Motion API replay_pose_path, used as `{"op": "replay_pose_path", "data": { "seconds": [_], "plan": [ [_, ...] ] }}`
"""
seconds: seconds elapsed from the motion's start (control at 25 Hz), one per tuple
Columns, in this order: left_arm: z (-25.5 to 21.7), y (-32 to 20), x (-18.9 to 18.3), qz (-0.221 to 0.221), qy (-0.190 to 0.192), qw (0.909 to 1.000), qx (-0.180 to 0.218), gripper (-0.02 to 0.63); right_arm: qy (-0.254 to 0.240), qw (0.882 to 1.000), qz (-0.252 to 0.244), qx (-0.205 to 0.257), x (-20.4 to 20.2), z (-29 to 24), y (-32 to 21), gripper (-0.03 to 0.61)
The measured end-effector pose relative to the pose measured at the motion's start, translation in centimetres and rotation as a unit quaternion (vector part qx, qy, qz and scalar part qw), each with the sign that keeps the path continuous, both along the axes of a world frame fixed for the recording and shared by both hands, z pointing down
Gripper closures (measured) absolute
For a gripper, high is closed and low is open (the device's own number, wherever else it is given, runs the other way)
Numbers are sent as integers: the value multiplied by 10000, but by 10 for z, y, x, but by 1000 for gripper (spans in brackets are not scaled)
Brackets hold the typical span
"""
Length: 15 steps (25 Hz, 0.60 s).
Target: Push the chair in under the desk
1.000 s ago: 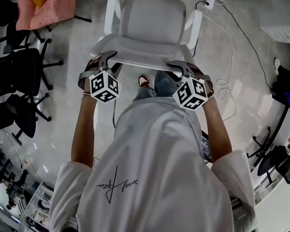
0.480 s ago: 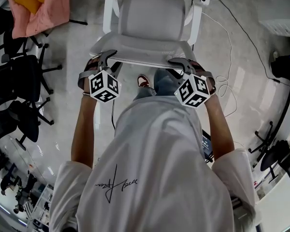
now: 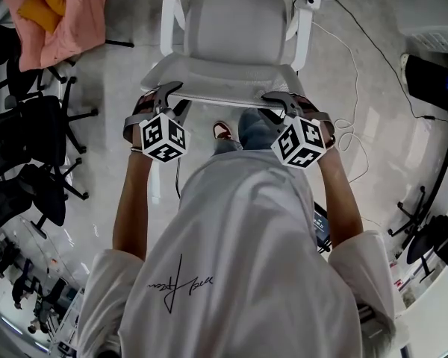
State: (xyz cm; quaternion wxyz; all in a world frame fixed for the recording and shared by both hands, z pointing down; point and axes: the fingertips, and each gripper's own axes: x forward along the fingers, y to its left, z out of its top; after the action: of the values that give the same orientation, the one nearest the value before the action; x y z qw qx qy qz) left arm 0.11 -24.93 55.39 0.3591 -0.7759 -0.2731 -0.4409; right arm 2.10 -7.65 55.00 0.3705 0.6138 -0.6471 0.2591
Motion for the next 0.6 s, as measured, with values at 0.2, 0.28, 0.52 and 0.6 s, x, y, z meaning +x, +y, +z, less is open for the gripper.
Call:
{"op": "replay_pose_path", "data": {
  "seconds": [0.2, 0.28, 0.52, 0.6],
  "plan": [
    [-1, 3, 10, 35, 2, 10000, -6, 443, 29, 10000, 17, 19, 9, -1, 3, 460],
    [0, 5, 15, 49, -12, 10000, 2, 443, 53, 10000, 35, 33, 14, 0, 5, 460],
    [0, 10, 32, 56, -34, 10000, 36, 443, 90, 9999, 57, 65, 29, 1, 10, 460],
    [0, 12, 37, 49, -31, 10000, 50, 443, 104, 9999, 61, 77, 34, 1, 12, 460]
  ]
}}
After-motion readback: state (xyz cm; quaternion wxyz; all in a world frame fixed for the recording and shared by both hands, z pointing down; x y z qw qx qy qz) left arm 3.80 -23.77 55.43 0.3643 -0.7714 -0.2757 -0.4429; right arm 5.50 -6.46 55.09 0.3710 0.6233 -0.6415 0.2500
